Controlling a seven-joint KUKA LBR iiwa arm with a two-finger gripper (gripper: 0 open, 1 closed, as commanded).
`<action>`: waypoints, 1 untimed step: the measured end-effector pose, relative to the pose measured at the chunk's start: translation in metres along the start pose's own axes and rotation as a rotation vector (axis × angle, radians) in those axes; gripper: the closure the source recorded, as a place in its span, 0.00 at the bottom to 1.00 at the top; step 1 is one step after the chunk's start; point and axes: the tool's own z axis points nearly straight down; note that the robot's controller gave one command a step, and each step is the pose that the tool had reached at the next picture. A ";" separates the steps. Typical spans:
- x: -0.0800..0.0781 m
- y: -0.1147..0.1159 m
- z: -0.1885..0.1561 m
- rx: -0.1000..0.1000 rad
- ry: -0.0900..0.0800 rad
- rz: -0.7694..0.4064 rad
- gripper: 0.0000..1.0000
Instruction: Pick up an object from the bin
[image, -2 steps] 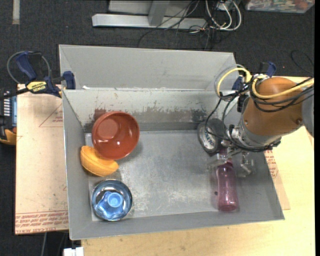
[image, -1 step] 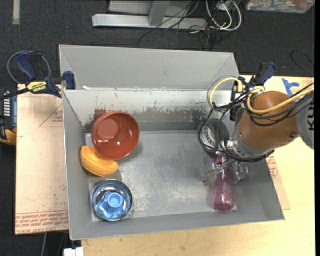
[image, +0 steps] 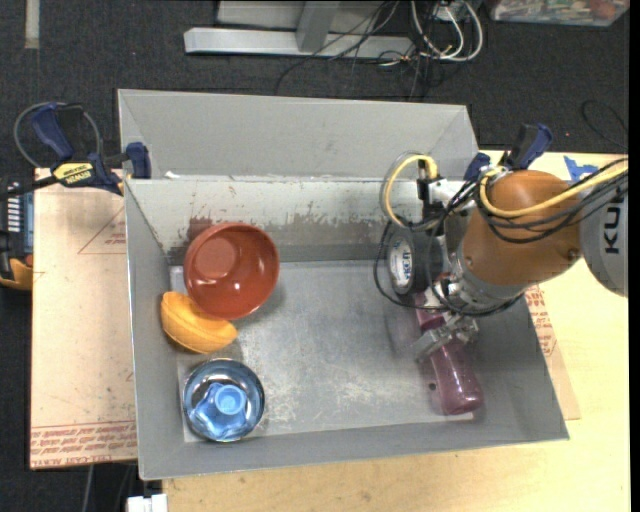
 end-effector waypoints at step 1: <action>0.000 0.000 0.000 0.000 0.000 0.000 1.00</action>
Offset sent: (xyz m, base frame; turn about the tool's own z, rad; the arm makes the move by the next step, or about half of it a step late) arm 0.0001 0.0001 0.0452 0.0000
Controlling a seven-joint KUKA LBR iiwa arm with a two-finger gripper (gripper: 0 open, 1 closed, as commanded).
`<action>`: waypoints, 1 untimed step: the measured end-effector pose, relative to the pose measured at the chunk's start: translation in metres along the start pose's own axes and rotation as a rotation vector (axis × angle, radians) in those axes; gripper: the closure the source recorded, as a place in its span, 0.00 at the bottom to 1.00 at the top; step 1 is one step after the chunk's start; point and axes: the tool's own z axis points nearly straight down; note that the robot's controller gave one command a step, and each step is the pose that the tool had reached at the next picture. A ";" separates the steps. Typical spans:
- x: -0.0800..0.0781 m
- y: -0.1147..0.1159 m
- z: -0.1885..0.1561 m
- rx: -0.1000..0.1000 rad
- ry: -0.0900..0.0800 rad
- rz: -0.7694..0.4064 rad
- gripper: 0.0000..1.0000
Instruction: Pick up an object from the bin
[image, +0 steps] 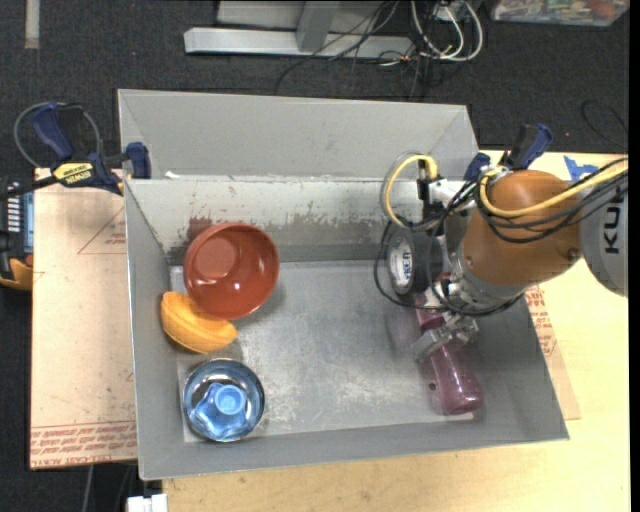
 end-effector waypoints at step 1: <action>-0.002 0.001 -0.024 -0.003 -0.003 0.003 1.00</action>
Offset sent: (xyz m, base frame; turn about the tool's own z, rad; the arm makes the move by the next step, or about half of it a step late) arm -0.0013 0.0010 0.0839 0.0018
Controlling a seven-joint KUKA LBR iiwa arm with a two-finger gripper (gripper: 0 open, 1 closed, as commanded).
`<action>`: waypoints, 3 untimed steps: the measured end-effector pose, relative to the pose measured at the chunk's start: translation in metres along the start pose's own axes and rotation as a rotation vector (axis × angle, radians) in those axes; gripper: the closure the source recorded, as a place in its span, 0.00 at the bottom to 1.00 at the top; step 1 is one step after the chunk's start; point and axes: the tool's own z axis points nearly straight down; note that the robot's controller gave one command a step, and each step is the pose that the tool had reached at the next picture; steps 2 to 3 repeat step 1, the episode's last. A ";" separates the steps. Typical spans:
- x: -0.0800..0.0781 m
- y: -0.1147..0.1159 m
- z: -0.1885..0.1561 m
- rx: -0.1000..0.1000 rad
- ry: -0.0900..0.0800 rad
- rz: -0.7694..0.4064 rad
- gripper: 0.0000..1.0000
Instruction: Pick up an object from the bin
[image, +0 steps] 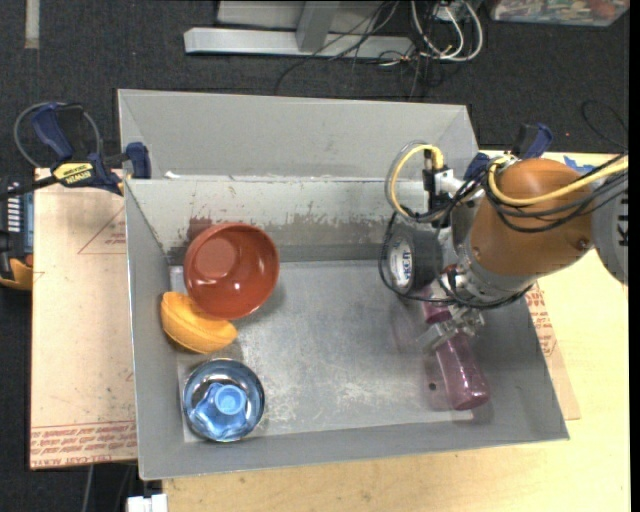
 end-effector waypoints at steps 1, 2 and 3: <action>-0.002 0.001 -0.029 -0.001 -0.003 0.002 1.00; -0.002 0.001 -0.029 -0.001 -0.003 0.002 1.00; -0.002 0.001 -0.029 -0.001 -0.003 0.002 1.00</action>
Offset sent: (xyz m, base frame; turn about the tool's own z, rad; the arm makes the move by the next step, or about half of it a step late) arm -0.0007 0.0005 0.0932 0.0013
